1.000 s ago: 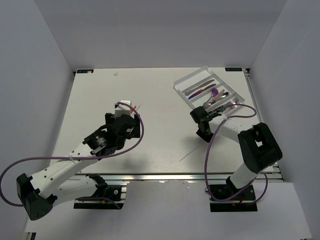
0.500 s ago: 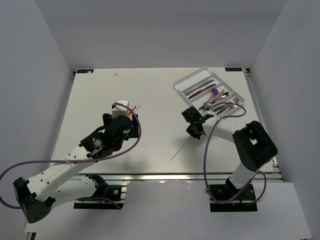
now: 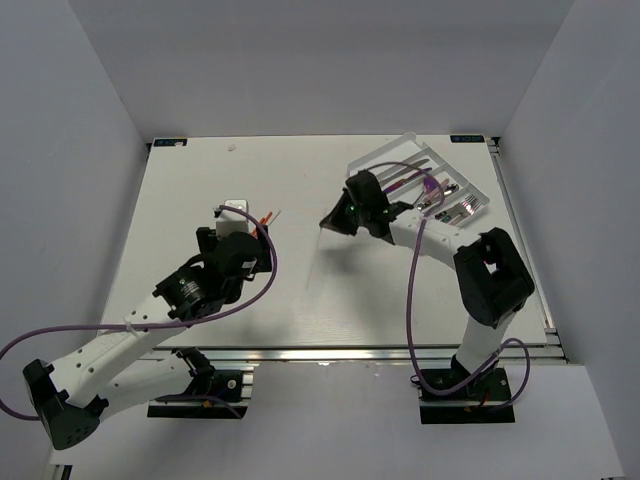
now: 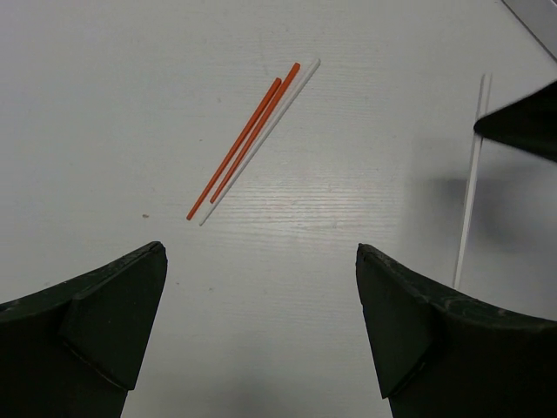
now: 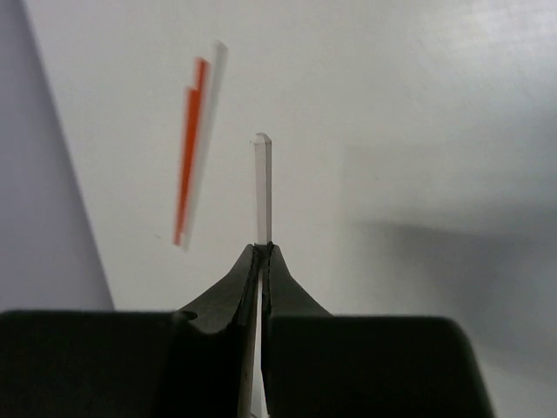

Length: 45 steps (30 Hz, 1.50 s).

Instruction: Sort the eating utensils into containers

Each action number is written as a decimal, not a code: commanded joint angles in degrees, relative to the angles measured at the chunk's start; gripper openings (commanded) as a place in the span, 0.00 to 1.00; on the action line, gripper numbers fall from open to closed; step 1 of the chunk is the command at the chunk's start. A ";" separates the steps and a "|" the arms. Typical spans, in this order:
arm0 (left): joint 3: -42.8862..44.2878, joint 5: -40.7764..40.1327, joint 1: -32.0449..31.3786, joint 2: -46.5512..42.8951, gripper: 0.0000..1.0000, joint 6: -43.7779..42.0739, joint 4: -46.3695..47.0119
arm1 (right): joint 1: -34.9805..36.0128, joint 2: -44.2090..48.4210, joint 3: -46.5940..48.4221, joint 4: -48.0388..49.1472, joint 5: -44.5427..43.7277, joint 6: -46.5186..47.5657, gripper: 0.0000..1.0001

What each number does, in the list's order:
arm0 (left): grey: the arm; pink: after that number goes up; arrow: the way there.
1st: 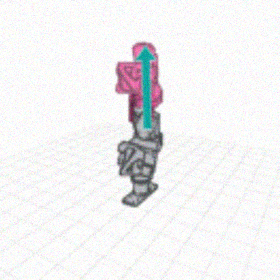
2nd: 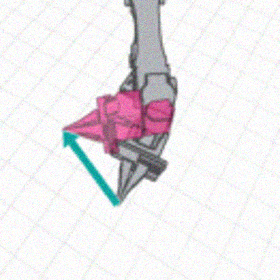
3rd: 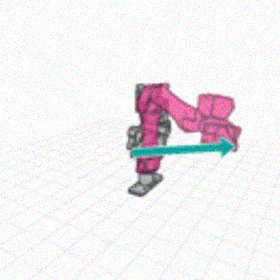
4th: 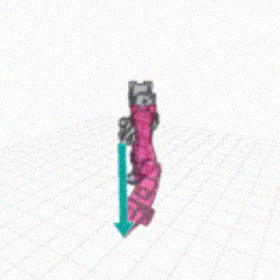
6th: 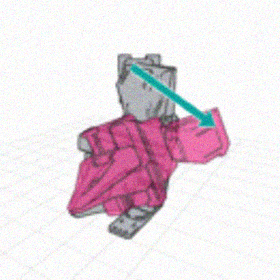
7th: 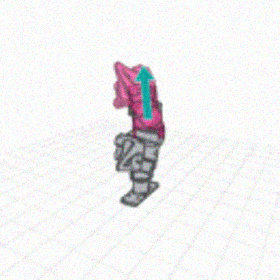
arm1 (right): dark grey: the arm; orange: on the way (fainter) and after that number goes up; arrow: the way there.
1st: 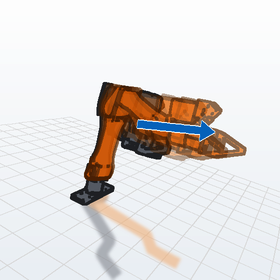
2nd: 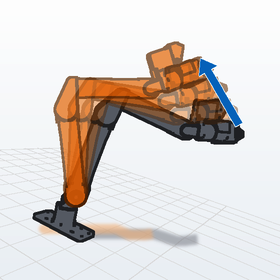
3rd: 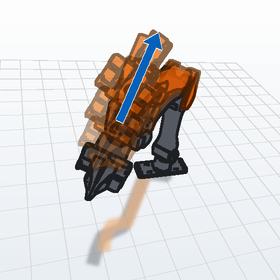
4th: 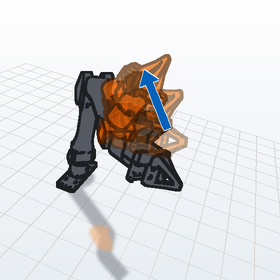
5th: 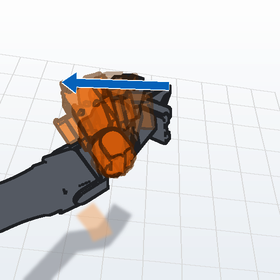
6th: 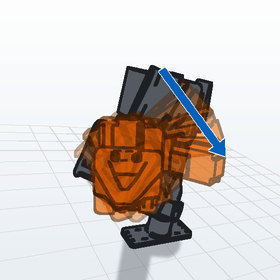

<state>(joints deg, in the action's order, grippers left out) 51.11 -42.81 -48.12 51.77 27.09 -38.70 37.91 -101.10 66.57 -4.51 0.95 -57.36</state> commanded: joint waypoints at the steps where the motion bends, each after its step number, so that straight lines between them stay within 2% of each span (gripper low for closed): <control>1: 0.04 -3.42 0.22 0.00 0.98 0.86 -1.12 | -2.39 -2.77 8.21 2.32 1.09 3.57 0.00; 6: 0.39 -6.49 0.13 0.53 0.98 2.09 -1.99 | -8.54 -8.14 23.74 -3.65 -12.27 1.82 0.00; 7: 0.30 -7.11 0.22 0.35 0.98 2.35 -2.00 | -9.95 -10.58 26.14 -5.57 -16.81 0.86 0.00; 10: 0.13 -8.08 0.22 -0.53 0.98 2.70 -1.82 | -15.83 -17.08 35.17 -8.05 -22.29 -2.66 0.00; 15: -0.05 -10.19 0.22 -0.53 0.98 2.44 -1.73 | -21.03 -26.77 46.63 -6.40 -21.70 -2.58 0.00; 20: 0.13 -10.63 0.48 1.23 0.98 2.26 -1.64 | -25.16 -31.61 49.71 0.19 -21.16 -0.83 0.00; 25: 0.21 -10.10 0.83 3.60 0.98 2.18 -1.73 | -28.32 -35.83 53.93 1.70 -19.33 0.41 0.00; 35: 0.13 -8.61 2.41 5.97 0.98 1.56 -1.12 | -29.91 -40.05 55.25 6.36 -18.00 -1.70 0.00; 41: 0.22 -7.82 2.68 6.94 0.98 1.47 -1.03 | -30.53 -43.30 59.29 8.20 -18.70 -1.52 0.00; 45: 0.30 -7.47 3.03 7.03 0.98 1.30 -1.03 | -30.53 -44.89 60.27 7.76 -16.26 -0.82 0.00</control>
<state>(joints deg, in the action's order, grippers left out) 51.09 -50.63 -45.65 59.16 28.75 -40.23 7.73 -145.49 124.40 0.47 -16.12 -58.43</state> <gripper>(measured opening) 0.983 0.022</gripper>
